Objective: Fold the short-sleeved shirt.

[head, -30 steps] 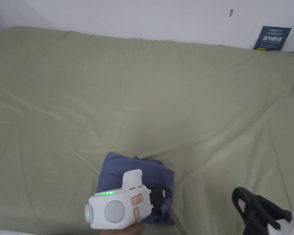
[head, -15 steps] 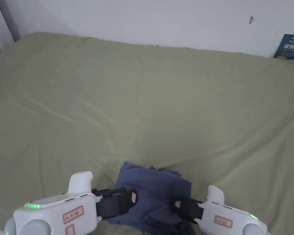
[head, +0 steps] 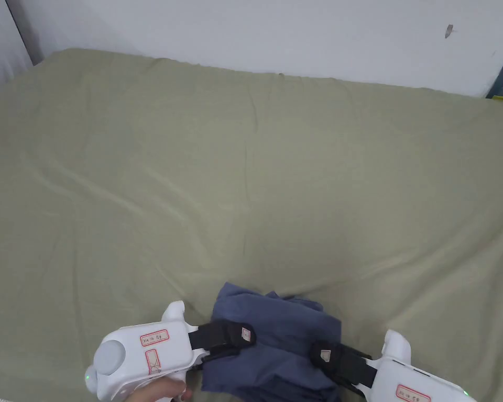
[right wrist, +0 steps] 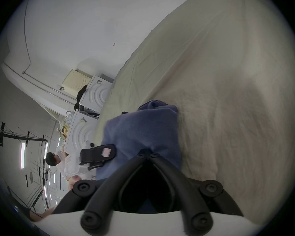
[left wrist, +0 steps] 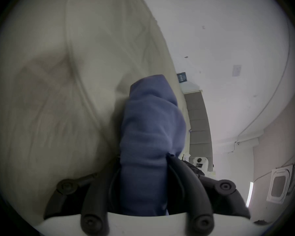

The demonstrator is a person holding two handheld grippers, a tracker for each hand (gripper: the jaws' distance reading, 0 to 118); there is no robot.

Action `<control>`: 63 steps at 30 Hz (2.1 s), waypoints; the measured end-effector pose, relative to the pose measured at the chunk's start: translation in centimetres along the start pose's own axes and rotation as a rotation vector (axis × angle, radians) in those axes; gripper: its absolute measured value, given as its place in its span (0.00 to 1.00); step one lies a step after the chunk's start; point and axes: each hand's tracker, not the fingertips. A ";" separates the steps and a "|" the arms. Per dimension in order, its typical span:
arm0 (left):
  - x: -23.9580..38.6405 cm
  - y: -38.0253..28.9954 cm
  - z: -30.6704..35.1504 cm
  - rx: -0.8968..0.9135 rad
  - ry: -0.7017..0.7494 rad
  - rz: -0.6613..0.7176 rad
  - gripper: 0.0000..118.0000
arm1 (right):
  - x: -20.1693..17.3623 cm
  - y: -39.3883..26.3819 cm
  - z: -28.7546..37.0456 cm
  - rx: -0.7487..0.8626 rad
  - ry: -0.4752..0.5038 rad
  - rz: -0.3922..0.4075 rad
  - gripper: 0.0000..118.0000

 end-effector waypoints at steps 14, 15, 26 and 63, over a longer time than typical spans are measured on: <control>-2.5 17.2 22.5 0.166 0.392 -0.277 0.18 | -3.3 -0.7 5.7 0.051 0.034 0.100 0.00; -3.5 18.8 24.4 0.167 0.417 -0.278 0.18 | -3.4 -0.8 5.9 0.051 0.030 0.098 0.00; -7.9 18.6 34.4 0.372 0.535 -0.167 0.99 | -3.9 -2.5 6.1 0.020 -0.022 0.136 0.00; 32.5 -13.5 20.9 1.009 0.373 -1.145 0.12 | -23.0 1.0 28.6 0.799 -0.492 0.854 0.04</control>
